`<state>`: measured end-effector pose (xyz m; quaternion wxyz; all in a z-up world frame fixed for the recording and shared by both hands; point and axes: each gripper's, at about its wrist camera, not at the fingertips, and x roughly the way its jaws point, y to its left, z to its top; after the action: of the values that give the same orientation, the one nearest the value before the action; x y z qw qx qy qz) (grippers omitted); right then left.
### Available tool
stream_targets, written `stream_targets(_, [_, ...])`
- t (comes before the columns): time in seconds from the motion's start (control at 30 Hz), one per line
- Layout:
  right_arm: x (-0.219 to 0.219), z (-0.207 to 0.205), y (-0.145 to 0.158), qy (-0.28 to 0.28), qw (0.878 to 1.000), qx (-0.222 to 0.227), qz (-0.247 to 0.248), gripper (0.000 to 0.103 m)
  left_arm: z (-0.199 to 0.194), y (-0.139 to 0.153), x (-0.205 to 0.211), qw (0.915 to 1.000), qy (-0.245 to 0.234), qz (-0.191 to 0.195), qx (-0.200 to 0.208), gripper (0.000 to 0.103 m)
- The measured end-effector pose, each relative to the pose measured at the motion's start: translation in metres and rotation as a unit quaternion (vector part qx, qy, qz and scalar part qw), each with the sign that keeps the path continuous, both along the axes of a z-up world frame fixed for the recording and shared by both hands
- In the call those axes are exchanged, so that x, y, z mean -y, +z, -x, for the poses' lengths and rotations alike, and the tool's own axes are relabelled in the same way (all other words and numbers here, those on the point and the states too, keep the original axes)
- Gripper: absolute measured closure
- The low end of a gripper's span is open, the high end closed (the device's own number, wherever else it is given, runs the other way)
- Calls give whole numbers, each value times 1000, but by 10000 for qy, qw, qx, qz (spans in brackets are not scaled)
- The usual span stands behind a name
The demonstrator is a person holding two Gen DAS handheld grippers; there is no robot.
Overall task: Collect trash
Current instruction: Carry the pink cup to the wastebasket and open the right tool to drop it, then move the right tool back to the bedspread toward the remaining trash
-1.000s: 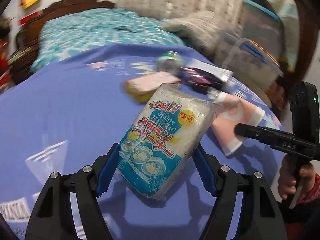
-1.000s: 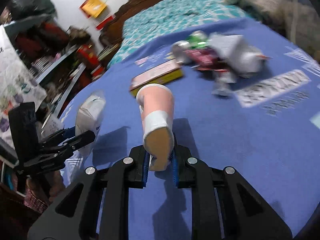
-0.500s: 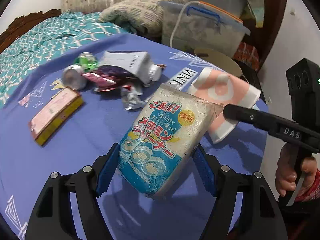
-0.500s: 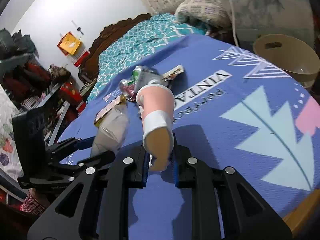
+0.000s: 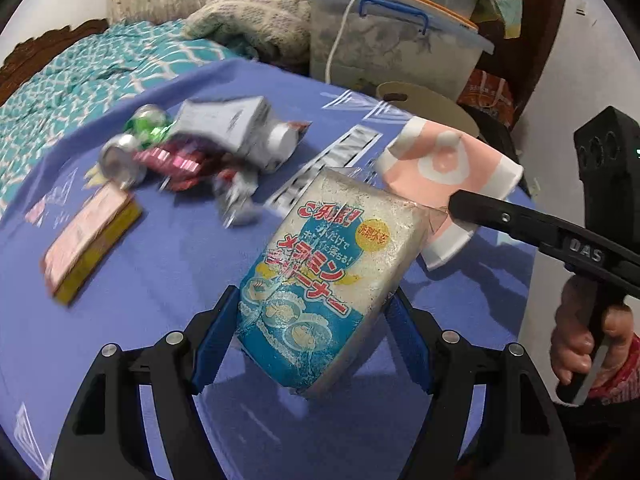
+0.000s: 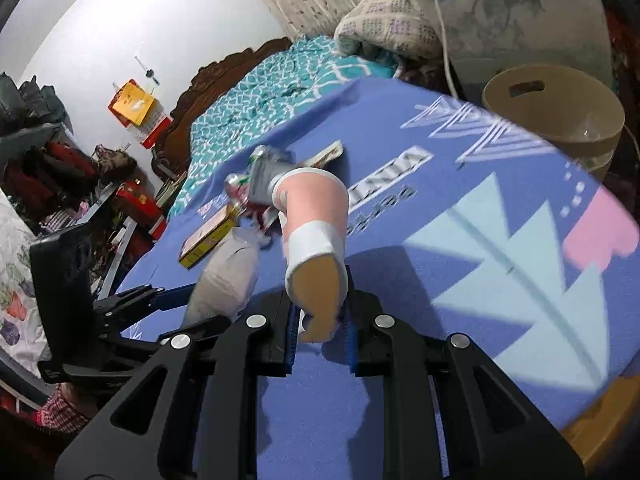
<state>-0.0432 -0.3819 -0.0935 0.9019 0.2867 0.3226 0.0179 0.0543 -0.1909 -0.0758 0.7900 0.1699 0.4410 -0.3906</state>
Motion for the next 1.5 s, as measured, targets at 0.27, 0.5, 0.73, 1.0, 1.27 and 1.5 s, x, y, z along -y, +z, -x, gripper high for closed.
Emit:
stream_targets(0.27, [136,-14,14,-1380,9904,-15,-25,82,-41,26,143,9939,-1071,41,-254,33])
stream_targets(0.5, [243,-37,-9,-2150,9747,-570,-218,77,-89,3,297,9890,-1250,-84,-785,26])
stream_targets(0.73, [260,-27,-5,-2684,9630,-243,-17,37,-108,-18,337,9938,-736,-291,-776,14])
stream_targets(1.0, [201,-14,5,-2202,9752,207,-70,49,-64,19,222,9938,-983,410,-317,14])
stream_targets(1.27, [88,-96,-2,-215,9988,-31,-432,55,-38,4,46,9971,-373,480,-450,15])
stream_targets(1.5, [13,-211,-7,1101,9846,-501,-1265,53,-53,7,-79,9929,820,673,-544,19])
